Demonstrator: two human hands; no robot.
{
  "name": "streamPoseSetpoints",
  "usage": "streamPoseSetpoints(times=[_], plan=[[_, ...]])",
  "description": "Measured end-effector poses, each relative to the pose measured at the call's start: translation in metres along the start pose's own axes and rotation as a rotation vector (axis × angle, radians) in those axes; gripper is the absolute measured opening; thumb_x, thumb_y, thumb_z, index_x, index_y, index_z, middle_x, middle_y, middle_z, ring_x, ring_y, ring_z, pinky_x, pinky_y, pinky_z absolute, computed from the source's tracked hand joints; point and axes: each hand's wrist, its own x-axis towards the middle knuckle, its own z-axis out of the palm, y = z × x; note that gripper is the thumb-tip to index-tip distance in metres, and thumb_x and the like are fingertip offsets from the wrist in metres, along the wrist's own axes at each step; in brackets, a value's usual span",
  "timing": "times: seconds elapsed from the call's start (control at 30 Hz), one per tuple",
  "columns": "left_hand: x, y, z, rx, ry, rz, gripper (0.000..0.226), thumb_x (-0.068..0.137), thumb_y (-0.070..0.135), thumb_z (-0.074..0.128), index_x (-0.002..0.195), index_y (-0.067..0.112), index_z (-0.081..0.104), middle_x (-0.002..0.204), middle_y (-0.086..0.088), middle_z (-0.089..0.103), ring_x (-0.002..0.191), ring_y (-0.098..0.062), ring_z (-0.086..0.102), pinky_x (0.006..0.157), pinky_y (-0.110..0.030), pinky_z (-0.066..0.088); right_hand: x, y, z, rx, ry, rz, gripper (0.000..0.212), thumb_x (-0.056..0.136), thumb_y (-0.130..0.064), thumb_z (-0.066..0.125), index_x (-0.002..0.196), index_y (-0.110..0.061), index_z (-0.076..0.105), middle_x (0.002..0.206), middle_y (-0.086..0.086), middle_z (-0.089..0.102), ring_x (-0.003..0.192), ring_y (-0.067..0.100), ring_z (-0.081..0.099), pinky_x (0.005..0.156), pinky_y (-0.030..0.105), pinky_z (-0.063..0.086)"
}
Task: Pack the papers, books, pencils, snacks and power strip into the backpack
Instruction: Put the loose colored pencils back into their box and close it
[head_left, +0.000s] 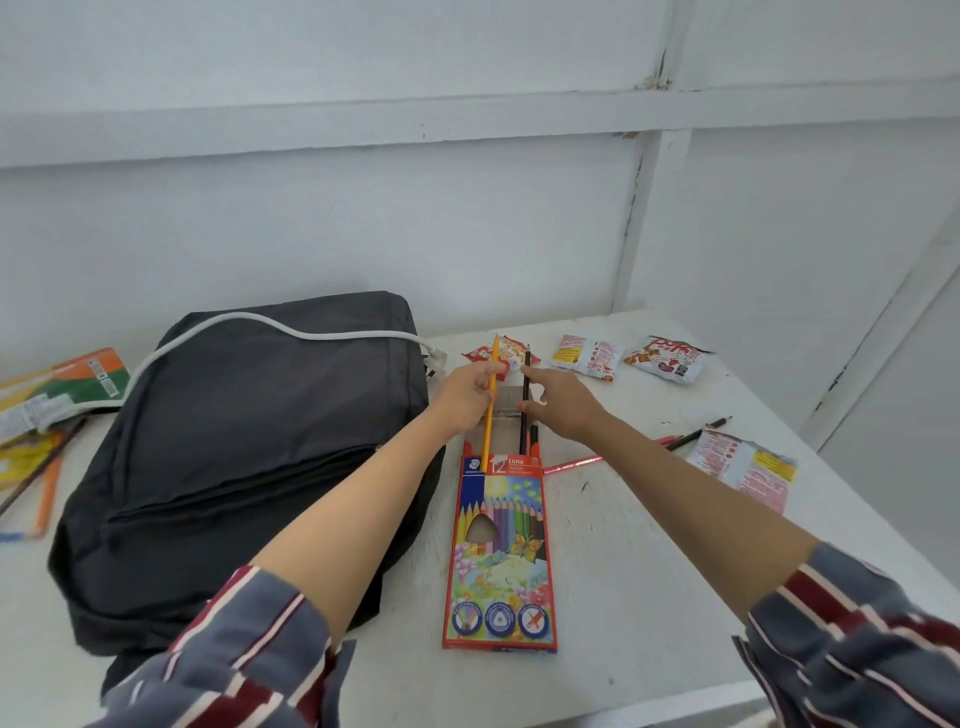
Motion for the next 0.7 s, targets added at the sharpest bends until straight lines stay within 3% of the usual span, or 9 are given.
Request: streamPoseSetpoints(times=[0.1, 0.23, 0.4, 0.57, 0.7], plan=[[0.000, -0.002, 0.000, 0.025, 0.008, 0.005, 0.043, 0.093, -0.005, 0.041, 0.130, 0.015, 0.050, 0.123, -0.014, 0.051, 0.111, -0.041, 0.051, 0.074, -0.043, 0.051, -0.001, 0.003, 0.003, -0.020, -0.076, 0.019, 0.062, 0.091, -0.027, 0.057, 0.145, -0.016, 0.030, 0.146, 0.008, 0.040, 0.128, 0.026, 0.044, 0.103, 0.037, 0.038], [0.002, -0.003, 0.000, 0.019, 0.022, -0.001, 0.042, 0.095, -0.001, 0.042, 0.132, 0.017, 0.048, 0.118, -0.007, 0.049, 0.106, -0.024, 0.050, 0.078, -0.032, 0.048, -0.002, 0.006, 0.004, -0.065, -0.139, 0.030, 0.064, 0.089, -0.033, 0.060, 0.144, -0.017, 0.032, 0.148, 0.008, 0.038, 0.135, 0.025, 0.034, 0.108, 0.038, 0.032], [0.002, -0.002, 0.001, 0.014, 0.051, 0.003, 0.042, 0.095, -0.001, 0.043, 0.134, 0.016, 0.047, 0.111, -0.004, 0.046, 0.104, -0.026, 0.051, 0.070, -0.024, 0.047, -0.003, 0.010, -0.002, -0.115, -0.212, -0.011, 0.070, 0.085, -0.039, 0.063, 0.145, -0.019, 0.032, 0.153, 0.004, 0.028, 0.140, 0.026, 0.022, 0.113, 0.045, 0.023], [0.002, 0.000, 0.002, 0.065, 0.036, 0.034, 0.043, 0.094, -0.002, 0.044, 0.134, 0.014, 0.048, 0.113, -0.006, 0.049, 0.116, -0.029, 0.049, 0.091, -0.035, 0.044, -0.005, 0.012, -0.005, -0.151, -0.277, -0.059, 0.067, 0.083, -0.040, 0.065, 0.142, -0.023, 0.038, 0.153, 0.000, 0.028, 0.140, 0.024, 0.018, 0.112, 0.046, 0.020], [0.001, 0.000, 0.002, 0.063, 0.036, 0.035, 0.042, 0.094, -0.001, 0.044, 0.133, 0.015, 0.048, 0.106, -0.002, 0.047, 0.116, -0.030, 0.049, 0.092, -0.037, 0.044, -0.006, 0.010, -0.008, -0.014, -0.165, -0.104, 0.058, 0.082, -0.034, 0.069, 0.134, -0.018, 0.049, 0.149, 0.002, 0.035, 0.137, 0.021, 0.028, 0.110, 0.042, 0.027]])
